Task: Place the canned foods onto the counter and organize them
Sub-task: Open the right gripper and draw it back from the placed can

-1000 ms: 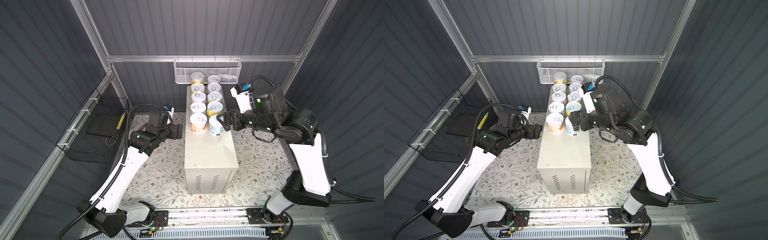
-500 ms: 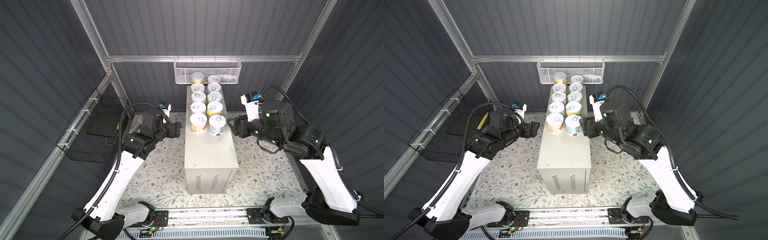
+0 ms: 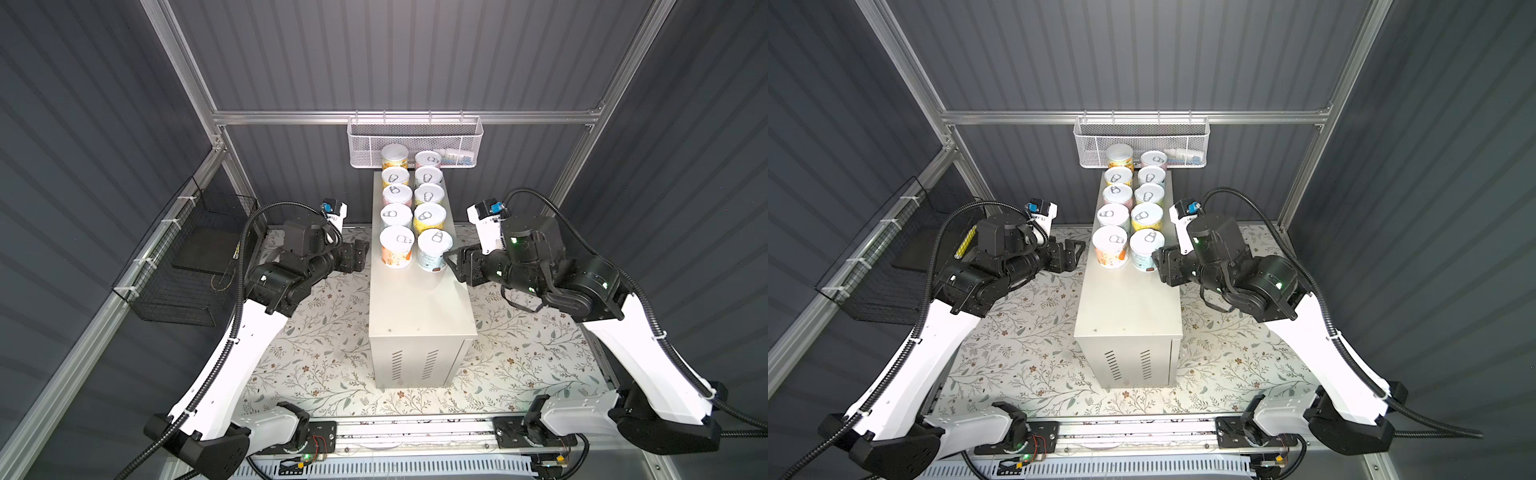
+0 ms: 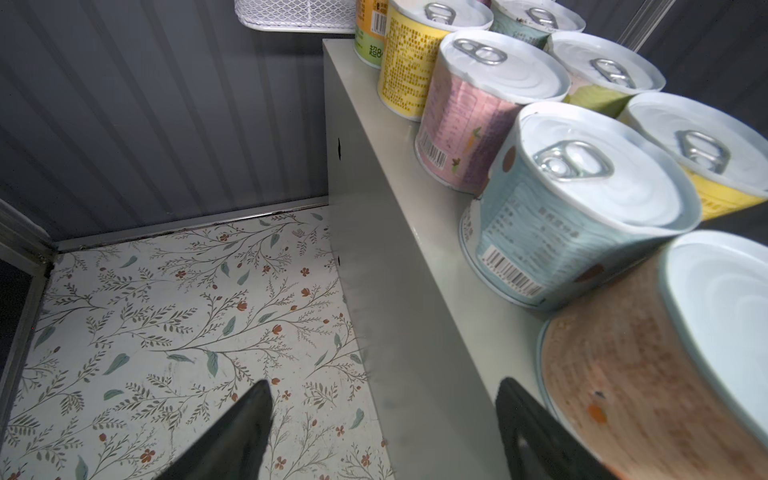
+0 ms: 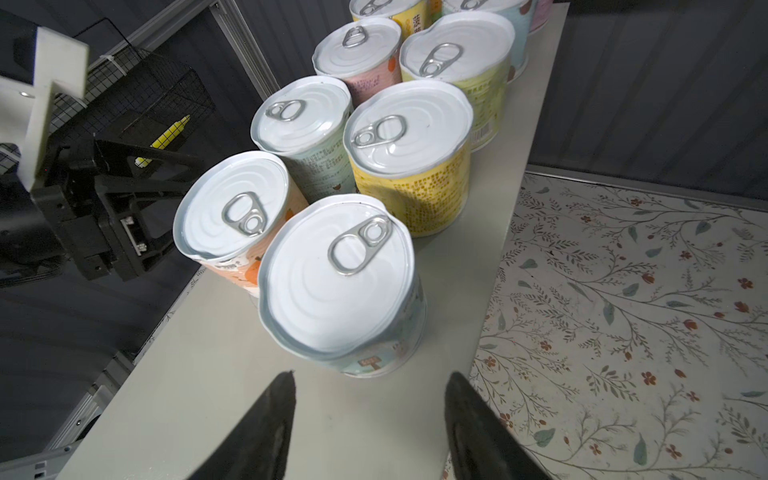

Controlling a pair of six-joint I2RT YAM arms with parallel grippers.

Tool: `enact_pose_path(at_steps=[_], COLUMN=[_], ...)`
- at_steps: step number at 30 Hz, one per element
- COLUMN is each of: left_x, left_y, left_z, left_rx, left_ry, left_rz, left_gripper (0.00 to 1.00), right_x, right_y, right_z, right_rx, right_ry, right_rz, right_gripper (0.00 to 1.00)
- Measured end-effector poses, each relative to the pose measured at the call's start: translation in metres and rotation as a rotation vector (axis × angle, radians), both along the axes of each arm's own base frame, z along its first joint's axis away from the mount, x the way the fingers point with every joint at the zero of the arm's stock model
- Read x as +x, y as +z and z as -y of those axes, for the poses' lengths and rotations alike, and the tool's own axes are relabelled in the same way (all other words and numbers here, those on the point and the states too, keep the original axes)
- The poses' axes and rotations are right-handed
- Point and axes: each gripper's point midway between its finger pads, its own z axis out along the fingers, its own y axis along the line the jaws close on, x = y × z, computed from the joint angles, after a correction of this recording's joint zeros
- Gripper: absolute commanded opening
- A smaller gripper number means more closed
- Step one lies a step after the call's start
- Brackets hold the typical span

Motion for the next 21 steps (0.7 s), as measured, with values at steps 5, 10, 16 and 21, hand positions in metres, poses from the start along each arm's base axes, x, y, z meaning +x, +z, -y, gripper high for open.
enact_pose_path(at_steps=[5,10,16,21], left_x=[0.002,0.003,0.006,0.006], left_y=[0.003,0.001,-0.002,-0.003], left_z=[0.007,0.013,0.017,0.018], left_rx=[-0.027,-0.042,-0.050,-0.052], left_ry=[-0.023,-0.043,-0.055,-0.059], left_rz=[0.005,-0.005,-0.018,-0.022], left_gripper=[0.85,0.84,0.84,0.84], right_x=[0.000,0.001,0.003,0.004], right_y=[-0.007,-0.010,-0.012,-0.012], right_z=[-0.004,-0.006,-0.009,-0.012], right_rx=[0.005,0.005,0.007,0.010], right_ry=[0.008,0.013,0.017,0.021], right_rz=[-0.017,-0.022,-0.023,-0.023], right_gripper=[0.58,0.58,0.58,0.59])
